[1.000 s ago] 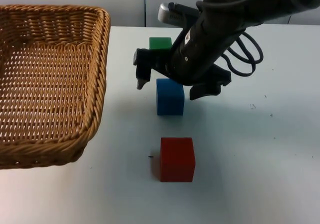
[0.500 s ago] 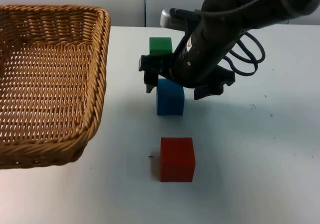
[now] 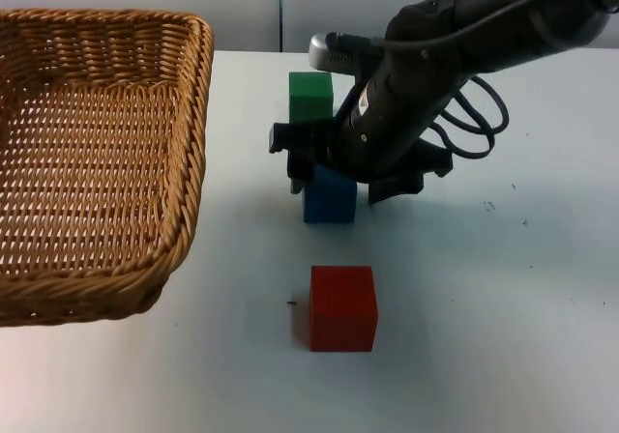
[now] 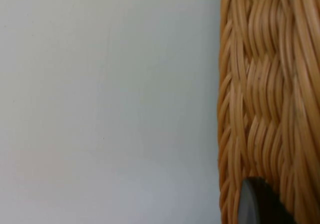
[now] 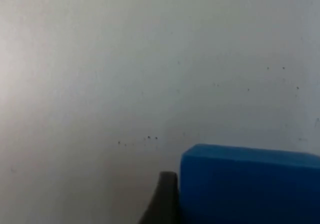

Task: Pick up the basket with the left hand and place the blue cube into the basket with the right hand.

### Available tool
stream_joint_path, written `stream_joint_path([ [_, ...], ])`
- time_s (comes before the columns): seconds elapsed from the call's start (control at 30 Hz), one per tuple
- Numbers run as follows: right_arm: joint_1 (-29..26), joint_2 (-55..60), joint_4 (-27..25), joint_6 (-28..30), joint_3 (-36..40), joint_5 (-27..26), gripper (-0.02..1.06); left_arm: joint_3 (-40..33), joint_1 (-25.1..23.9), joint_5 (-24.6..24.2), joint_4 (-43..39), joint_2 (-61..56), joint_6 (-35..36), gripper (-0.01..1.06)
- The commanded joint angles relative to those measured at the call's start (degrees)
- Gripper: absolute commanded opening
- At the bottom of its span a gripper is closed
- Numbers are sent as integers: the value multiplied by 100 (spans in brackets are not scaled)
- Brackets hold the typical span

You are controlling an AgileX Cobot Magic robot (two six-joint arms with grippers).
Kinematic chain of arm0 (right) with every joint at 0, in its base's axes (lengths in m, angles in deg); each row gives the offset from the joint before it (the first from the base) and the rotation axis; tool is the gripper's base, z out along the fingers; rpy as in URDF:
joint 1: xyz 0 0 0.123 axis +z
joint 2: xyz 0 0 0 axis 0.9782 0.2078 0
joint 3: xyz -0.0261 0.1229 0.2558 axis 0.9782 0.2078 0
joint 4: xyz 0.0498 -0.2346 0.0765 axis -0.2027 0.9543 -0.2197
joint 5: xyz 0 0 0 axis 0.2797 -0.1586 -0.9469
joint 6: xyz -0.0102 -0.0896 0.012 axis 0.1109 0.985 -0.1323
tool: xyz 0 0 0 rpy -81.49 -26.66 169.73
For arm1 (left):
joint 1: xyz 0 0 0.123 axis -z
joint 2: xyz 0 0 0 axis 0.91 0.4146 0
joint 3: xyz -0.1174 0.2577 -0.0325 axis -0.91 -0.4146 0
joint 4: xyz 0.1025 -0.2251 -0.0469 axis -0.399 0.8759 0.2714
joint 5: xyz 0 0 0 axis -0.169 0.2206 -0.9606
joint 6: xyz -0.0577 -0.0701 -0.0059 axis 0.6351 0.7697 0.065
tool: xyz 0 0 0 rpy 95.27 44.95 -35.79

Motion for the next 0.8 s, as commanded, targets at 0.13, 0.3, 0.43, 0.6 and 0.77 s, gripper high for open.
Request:
stream_joint_path([
  [0.13, -15, 1, 85, -17, -39, -15, 39, -9, -20, -64, 188, -63, -8, 0],
  [0.3, -15, -31, 85, 52, -39, 24, 1, -9, -20, -64, 188, -63, -8, 0],
  [0.43, -15, -104, 85, 191, -39, 104, 0, -9, -20, -64, 188, -63, -8, 0],
  [0.6, -15, -463, 485, 202, -39, 328, 0, -9, -20, -82, 188, -63, -8, 0],
  [0.77, -15, -1049, 689, 502, -39, 412, 0, -9, -20, -82, 188, -63, -8, 0],
])
